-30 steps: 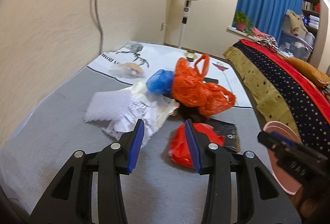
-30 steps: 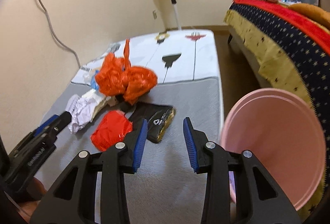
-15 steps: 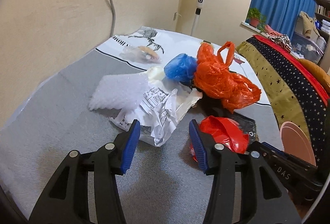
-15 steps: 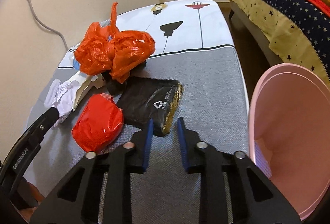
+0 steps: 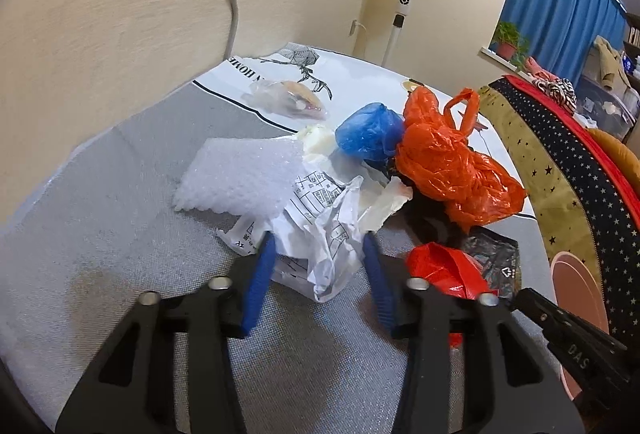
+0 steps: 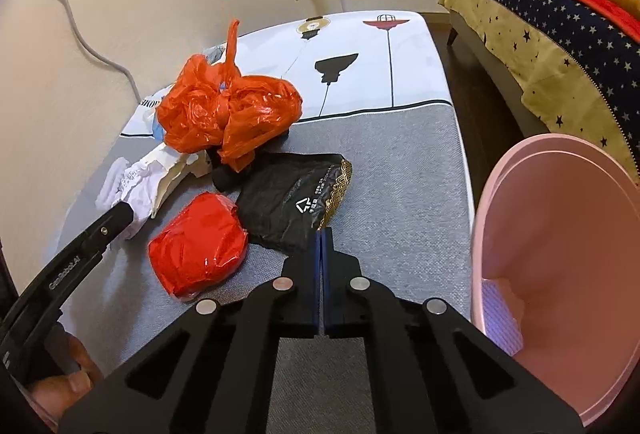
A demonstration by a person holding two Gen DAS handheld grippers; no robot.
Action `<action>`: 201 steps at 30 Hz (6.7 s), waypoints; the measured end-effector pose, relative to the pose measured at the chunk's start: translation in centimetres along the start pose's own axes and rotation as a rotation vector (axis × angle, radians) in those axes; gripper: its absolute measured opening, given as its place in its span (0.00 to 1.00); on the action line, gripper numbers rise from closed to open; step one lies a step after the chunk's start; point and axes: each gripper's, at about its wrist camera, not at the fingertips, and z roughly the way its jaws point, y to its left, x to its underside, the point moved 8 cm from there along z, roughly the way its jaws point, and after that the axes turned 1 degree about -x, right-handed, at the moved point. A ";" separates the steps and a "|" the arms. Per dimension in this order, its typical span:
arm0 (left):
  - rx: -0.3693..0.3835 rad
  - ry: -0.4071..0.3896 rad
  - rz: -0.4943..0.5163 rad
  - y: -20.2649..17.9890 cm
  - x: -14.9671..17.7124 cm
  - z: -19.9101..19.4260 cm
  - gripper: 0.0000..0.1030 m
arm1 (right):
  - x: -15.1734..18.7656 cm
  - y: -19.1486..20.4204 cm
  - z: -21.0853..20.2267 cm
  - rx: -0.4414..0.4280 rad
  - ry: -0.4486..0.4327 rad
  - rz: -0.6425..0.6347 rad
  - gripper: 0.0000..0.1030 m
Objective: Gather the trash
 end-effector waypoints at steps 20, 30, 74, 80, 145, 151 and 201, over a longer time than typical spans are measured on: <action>0.082 -0.035 0.064 -3.0 -0.6 -3.3 0.07 | -2.3 -0.1 -7.5 0.021 -0.166 -0.045 0.00; 0.135 -0.060 0.113 -4.8 -0.3 -5.7 0.07 | -2.4 -0.2 -11.2 0.043 -0.219 -0.073 0.00; 0.185 -0.038 0.121 -5.7 0.6 -6.1 0.07 | -0.5 -3.0 -10.3 0.127 -0.193 -0.051 0.00; 0.185 -0.039 0.133 -5.8 0.7 -6.3 0.07 | -0.7 -3.0 -10.9 0.120 -0.205 -0.046 0.00; 0.483 -0.013 0.442 -23.3 5.9 -7.9 0.07 | -4.2 -15.5 -19.7 0.347 -0.303 0.106 0.00; 0.499 0.021 0.456 -24.7 7.2 -7.2 0.07 | -3.9 -16.4 -19.4 0.365 -0.285 0.126 0.00; 0.211 -0.075 0.209 -11.9 1.2 -6.7 0.35 | -3.6 -7.3 -16.3 0.144 -0.312 0.062 0.31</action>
